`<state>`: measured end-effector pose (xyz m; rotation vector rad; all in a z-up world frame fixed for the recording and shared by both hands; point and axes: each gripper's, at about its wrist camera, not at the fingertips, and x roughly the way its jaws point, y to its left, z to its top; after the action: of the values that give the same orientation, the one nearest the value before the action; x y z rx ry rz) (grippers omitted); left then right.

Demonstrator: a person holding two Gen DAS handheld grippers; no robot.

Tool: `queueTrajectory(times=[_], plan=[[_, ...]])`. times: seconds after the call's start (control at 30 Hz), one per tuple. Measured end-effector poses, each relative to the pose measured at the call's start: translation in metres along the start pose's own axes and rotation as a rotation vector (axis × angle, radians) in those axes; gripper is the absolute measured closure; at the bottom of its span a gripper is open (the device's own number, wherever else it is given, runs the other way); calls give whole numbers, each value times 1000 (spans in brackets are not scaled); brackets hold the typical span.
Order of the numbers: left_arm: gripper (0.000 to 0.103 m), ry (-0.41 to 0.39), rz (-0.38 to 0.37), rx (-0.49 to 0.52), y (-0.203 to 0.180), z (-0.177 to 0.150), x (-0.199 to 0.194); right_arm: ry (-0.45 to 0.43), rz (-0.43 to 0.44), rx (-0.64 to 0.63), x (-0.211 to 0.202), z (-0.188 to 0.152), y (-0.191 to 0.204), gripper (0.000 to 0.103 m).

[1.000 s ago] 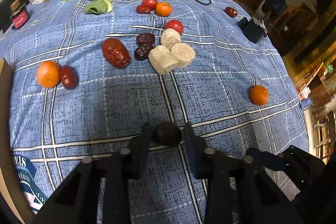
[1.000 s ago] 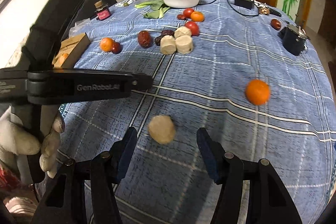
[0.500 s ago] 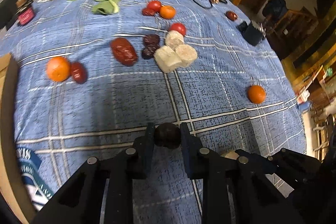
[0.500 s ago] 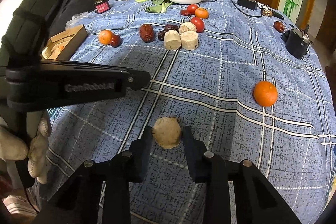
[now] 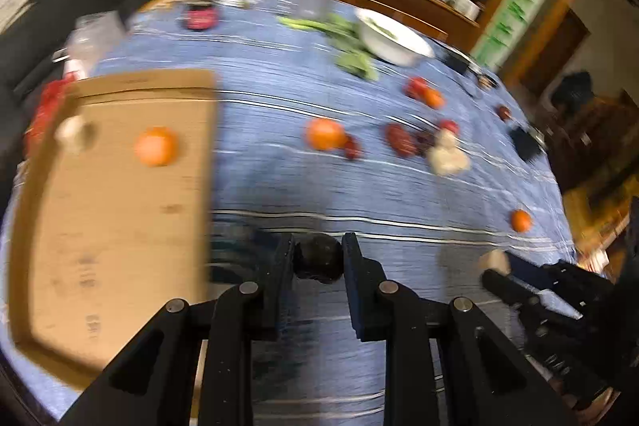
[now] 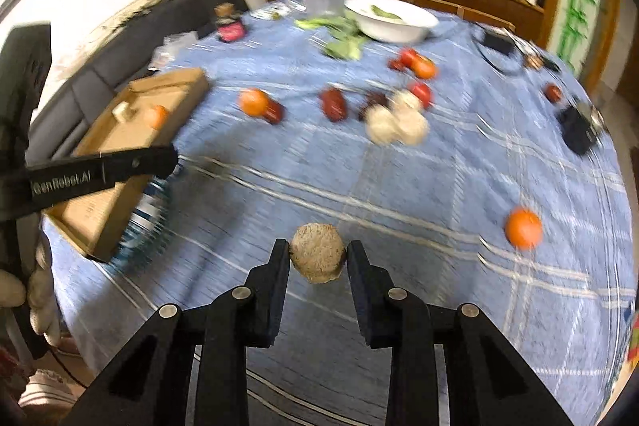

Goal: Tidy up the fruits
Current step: 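Carry the plum in the left tool and the pale piece in the right tool to the tray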

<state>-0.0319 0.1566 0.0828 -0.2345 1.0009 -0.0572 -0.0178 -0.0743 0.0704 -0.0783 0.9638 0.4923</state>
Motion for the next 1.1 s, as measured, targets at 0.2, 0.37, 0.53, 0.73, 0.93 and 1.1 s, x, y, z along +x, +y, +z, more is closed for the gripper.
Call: queueTrajectory(times=[0.2,0.37,0.53,0.73,0.93,1.1], plan=[[80,-30,115,-116,86,5,-35,-22,122,-67,10,43,64,71],[80,-2,165,-168,152,20,-31,3,226,-107,35,83,126,71],[80,49,185,-164,189,33,-5,67,217,-151,84,104,177,70],[80,87,185,-159,207,39,21,134,175,-155,134,110,202,70],[79,94,148,-179,220,42,27,177,153,-151,163,107,210,70],[76,78,123,-204,223,45,11,185,143,-154,170,109,214,65]])
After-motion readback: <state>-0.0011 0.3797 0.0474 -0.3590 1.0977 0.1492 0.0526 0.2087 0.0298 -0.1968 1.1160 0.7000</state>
